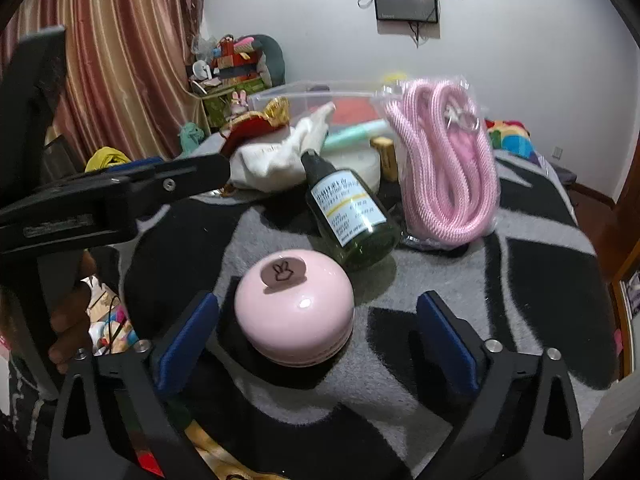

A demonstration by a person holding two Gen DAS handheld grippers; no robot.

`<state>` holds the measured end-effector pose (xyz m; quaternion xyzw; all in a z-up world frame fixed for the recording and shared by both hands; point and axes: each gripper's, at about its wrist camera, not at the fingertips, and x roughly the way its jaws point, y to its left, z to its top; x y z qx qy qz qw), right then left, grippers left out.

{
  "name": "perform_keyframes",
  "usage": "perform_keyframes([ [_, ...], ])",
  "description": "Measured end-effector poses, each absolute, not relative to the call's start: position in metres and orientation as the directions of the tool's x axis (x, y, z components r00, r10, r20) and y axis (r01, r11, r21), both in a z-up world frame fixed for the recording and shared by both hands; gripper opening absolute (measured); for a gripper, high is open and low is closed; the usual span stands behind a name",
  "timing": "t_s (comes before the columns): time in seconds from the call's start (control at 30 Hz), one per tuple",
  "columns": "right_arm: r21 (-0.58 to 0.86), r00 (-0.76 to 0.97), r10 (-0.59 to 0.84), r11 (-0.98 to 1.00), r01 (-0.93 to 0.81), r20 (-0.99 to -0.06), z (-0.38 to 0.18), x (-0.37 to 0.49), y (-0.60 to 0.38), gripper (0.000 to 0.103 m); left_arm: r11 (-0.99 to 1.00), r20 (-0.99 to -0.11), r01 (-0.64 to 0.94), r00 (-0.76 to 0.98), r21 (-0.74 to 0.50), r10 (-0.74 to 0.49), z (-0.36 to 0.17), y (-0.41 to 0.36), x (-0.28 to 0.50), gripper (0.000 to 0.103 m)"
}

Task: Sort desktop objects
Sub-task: 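Grasp the green pump bottle with the left tool while the right grasps the pink lid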

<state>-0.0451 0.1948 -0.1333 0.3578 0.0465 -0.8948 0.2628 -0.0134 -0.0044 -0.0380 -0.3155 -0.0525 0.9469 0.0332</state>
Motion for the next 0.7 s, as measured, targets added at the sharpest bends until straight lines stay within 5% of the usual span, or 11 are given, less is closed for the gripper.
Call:
perform_keyframes([
  [0.2, 0.19, -0.557, -0.493, -0.837, 0.513, -0.668, -0.145, -0.05, 0.193, 0.062, -0.984, -0.617, -0.073, -0.77, -0.164, 0.16, -0.043, 0.007, -0.021, 0.103],
  [0.7, 0.158, -0.683, -0.411, -0.902, 0.402, -0.604, -0.125, -0.043, 0.276, 0.062, -0.942, -0.68, -0.137, -0.661, -0.305, 0.316, -0.064, 0.049, -0.055, 0.102],
])
